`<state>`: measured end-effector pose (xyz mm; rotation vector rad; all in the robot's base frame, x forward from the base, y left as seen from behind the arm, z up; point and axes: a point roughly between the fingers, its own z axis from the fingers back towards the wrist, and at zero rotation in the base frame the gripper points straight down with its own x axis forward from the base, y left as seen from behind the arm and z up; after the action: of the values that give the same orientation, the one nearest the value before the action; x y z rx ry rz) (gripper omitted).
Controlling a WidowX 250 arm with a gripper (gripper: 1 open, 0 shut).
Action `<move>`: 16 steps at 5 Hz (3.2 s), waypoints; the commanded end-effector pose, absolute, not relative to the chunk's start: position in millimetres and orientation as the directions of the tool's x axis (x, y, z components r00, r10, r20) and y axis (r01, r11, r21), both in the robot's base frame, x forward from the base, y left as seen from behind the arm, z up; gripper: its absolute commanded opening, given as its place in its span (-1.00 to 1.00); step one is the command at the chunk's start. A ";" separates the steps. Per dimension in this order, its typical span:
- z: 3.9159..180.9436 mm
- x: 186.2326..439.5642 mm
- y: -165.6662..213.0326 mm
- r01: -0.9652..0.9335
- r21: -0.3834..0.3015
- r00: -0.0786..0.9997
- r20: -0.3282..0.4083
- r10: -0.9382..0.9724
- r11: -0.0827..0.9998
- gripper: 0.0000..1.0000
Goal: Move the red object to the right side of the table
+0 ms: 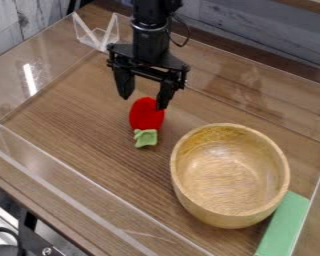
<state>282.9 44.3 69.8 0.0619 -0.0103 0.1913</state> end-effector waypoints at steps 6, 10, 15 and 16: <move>72.3 288.5 47.8 -0.177 0.094 0.982 0.083 0.169 0.980 1.00; 80.2 289.7 49.6 -0.182 0.095 0.978 0.120 0.170 0.979 1.00; 81.9 298.9 42.2 -0.197 0.094 0.975 0.122 0.185 0.976 -1.00; 101.8 309.8 31.1 -0.195 0.077 0.973 0.144 0.183 0.978 -1.00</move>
<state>301.2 30.8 79.1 0.0929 -0.0538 0.1816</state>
